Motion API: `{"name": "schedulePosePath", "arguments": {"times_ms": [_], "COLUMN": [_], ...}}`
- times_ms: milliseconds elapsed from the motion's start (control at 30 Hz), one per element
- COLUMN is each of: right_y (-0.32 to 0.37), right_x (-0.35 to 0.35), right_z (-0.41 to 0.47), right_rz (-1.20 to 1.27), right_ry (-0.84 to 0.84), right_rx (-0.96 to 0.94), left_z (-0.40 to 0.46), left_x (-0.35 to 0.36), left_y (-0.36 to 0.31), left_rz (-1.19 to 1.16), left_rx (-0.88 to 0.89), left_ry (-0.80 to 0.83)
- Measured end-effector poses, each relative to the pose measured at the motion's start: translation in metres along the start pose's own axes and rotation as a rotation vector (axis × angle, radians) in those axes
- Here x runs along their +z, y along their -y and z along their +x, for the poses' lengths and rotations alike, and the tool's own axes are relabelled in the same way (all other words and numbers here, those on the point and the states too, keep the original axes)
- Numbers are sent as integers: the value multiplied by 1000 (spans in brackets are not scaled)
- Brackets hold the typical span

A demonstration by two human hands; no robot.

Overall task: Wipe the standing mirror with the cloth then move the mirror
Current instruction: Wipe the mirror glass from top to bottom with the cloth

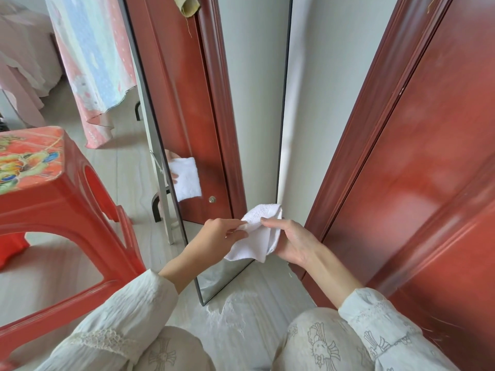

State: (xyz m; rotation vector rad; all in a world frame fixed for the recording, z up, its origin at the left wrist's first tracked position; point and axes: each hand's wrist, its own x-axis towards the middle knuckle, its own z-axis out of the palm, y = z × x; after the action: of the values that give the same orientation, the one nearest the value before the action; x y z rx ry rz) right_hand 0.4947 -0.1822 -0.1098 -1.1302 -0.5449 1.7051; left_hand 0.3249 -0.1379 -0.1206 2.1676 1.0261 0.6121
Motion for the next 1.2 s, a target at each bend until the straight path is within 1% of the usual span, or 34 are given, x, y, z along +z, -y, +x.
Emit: {"name": "schedulePosePath", "arguments": {"times_ms": [67,133,233,300,333,400,467,500,633,733,800,833,900,1000,1033,1067,1133,1167,1200], "right_y": [-1,-3,-4,-5,-4,-4,-4,-4,-7,-7,-7,-7,-8,-9,-9,-9,-9,-9,-8], "right_x": [-2,-5,-6,-7,-8,-9,-8,-8,-2,2,2,2,1,4,4,5,9,11,12], "right_z": [0,2,1,1,0,0,-1,-1,-2,-5,-6,-6,-5,-2,-1,0,0,-1,-1], "right_rz": [-8,-40,-127,-192,-206,-195,-176,-177,-254,-297,-272,-253,-241,-240,-239,-244,-237,-227,-230], "right_ry": [27,24,-80,-138,-168,-204,-188,-172,-91,-25,13,22,3,-51,-62,-69,-57,-44,-47], "right_rx": [-9,-18,-27,-12,2,22,31,37,47,44,29,23,30,44,35,21,-12,-33,-56], "left_z": [-1,-1,-1,-1,-1,-1,1,1,0,-1,-2,-3,-5,-5,-6,-7,-10,-12,-12], "left_x": [-2,-3,-4,-5,-7,-10,-14,-15,-12,-12,-14,-15,-14,-12,-12,-10,-9,-8,-8], "left_y": [1,-1,-2,-1,-1,3,11,17,38,39,39,39,40,34,27,21,9,6,6], "left_rz": [-22,-39,-48,-103,-166,-331,-452,-485,-535,-532,-514,-510,-455,-238,-226,-275,-481,-553,-577], "left_rx": [-25,-33,-40,-67,-94,-188,-303,-358,-535,-598,-599,-588,-538,-444,-398,-358,-354,-356,-352], "left_ry": [-1,-38,-63,-86,-133,-295,-453,-496,-477,-513,-528,-506,-404,-237,-155,-54,158,224,247]}}
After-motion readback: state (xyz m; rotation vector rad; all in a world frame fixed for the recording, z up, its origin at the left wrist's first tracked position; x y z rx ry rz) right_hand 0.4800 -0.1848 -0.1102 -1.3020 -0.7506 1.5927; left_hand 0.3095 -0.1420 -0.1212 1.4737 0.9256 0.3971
